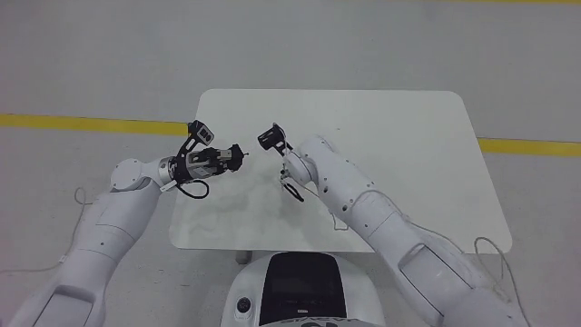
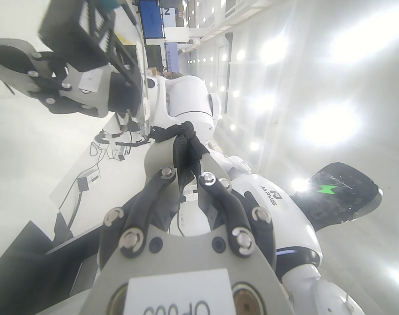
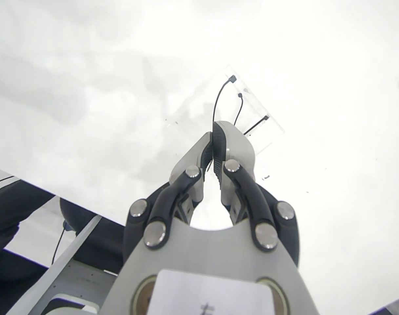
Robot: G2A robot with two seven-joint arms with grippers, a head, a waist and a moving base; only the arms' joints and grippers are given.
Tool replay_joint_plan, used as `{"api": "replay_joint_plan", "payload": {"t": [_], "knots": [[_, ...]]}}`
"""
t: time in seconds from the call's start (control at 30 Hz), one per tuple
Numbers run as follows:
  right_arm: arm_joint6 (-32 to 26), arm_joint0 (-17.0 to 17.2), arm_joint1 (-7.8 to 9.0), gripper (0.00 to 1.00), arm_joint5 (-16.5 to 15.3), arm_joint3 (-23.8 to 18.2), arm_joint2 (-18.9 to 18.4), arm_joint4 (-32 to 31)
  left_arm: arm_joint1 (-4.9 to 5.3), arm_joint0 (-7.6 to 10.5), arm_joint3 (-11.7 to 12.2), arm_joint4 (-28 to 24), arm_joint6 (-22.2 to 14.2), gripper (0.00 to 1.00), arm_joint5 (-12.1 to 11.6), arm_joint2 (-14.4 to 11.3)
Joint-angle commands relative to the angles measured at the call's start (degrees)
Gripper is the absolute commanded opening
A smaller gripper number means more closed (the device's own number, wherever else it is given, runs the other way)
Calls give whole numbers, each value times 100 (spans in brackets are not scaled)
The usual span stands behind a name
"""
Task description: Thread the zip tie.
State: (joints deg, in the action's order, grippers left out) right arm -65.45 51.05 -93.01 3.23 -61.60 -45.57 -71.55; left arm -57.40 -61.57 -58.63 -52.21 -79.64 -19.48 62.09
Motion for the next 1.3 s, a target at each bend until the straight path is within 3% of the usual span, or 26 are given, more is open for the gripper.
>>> {"api": "replay_joint_plan", "payload": {"t": [0.0,0.07,0.2,0.53,0.7,0.97,1.17,1.27], "knots": [[-92,327,128,0,-43,-631,-226,-162,0,0,0,0,0,0,0,0],[-107,667,244,0,-128,-1184,-463,-273,0,0,0,0,0,0,0,0],[239,1185,380,0,-100,-1892,-903,-199,0,0,0,0,0,0,0,0],[355,1231,379,0,-91,-1901,-931,-103,0,0,0,0,0,0,0,0],[1412,1583,414,0,7,-2386,-1211,232,0,0,0,0,0,0,0,0],[3206,2551,508,0,-136,-3299,-1260,106,0,0,0,0,0,0,0,0],[4440,2876,518,0,-79,-3377,-1169,-9,0,0,0,0,0,0,0,0],[4572,2884,516,0,-30,-3337,-1130,-89,0,0,0,0,0,0,0,0]]}}
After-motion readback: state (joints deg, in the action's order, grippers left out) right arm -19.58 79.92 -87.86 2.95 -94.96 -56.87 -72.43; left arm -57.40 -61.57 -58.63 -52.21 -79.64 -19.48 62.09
